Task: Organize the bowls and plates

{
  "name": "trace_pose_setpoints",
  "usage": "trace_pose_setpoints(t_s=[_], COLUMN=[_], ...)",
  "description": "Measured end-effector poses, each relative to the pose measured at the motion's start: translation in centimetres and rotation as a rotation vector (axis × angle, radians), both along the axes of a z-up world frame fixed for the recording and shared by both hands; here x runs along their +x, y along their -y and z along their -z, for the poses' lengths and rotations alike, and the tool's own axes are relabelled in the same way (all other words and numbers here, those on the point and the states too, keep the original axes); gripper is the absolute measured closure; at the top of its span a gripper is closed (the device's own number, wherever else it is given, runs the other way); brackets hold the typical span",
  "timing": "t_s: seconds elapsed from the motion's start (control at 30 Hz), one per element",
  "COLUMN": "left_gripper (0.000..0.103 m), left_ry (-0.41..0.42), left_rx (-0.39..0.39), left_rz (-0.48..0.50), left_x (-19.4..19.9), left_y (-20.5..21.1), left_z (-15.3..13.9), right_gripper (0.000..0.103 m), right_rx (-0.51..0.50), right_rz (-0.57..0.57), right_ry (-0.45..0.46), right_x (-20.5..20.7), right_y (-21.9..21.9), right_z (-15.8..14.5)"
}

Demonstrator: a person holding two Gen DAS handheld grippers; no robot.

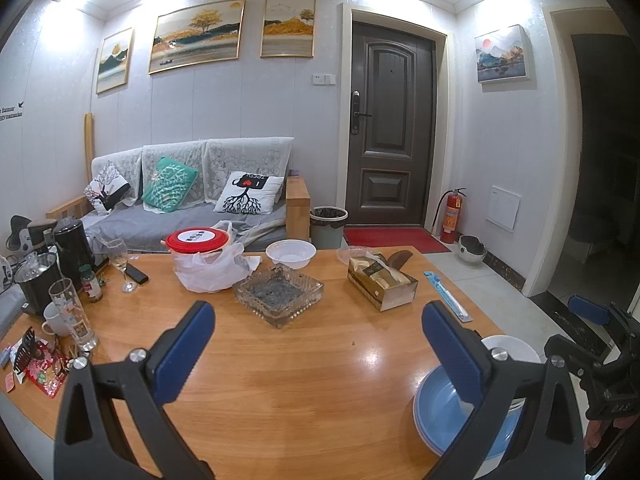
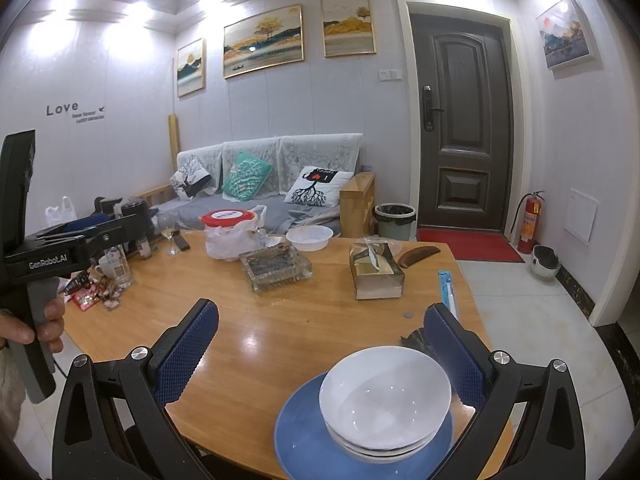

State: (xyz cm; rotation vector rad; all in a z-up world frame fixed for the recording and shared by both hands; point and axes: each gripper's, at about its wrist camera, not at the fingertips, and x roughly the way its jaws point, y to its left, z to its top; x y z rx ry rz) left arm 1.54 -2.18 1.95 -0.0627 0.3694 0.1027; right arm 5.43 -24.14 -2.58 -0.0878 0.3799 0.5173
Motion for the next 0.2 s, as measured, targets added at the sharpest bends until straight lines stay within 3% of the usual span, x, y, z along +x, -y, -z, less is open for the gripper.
trace_pose_setpoints(t_s=[0.2], left_gripper=[0.001], left_ry=[-0.002], left_rx=[0.001], left_rz=[-0.002], left_x=[-0.06], left_y=[0.05], left_z=[0.02], right_gripper=[0.001], right_rx=[0.000], right_rz=[0.000], right_ry=[0.002], right_x=[-0.04], right_y=[0.00], right_z=[0.02])
